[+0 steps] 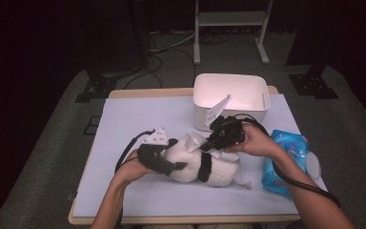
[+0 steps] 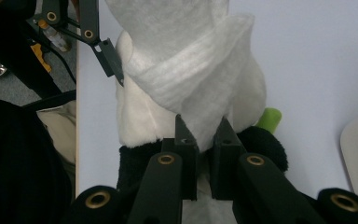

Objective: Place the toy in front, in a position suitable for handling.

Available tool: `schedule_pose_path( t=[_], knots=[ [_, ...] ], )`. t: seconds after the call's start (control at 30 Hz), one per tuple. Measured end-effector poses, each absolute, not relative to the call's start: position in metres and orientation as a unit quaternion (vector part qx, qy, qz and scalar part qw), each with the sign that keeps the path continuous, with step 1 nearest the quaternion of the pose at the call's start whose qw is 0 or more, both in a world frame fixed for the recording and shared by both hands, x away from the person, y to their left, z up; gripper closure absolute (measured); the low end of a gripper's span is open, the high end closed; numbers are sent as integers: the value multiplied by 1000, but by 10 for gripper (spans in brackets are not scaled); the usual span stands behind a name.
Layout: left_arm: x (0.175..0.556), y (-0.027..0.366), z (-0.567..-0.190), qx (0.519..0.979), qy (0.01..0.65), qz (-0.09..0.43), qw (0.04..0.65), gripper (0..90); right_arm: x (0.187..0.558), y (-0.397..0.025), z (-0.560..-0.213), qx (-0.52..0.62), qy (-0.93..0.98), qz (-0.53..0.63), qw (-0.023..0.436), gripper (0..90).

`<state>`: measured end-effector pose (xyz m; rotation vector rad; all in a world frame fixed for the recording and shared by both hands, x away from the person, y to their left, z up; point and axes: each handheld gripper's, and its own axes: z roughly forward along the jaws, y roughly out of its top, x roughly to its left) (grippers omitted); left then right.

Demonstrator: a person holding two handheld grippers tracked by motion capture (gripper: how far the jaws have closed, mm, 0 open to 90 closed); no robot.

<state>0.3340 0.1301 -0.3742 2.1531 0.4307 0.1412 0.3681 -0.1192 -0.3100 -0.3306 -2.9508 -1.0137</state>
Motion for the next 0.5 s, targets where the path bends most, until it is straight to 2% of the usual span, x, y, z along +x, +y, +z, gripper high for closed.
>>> schedule_pose_path(
  t=[0.2, 0.5],
  knots=[
    [333, 129, -374, 873, 169, 60, 454, 255, 372, -126, -307, -112, -940, -323, -5, 833],
    [332, 129, -374, 874, 164, 61, 454, 253, 380, -160, -307, -154, -930, -333, -16, 833]
  ],
)
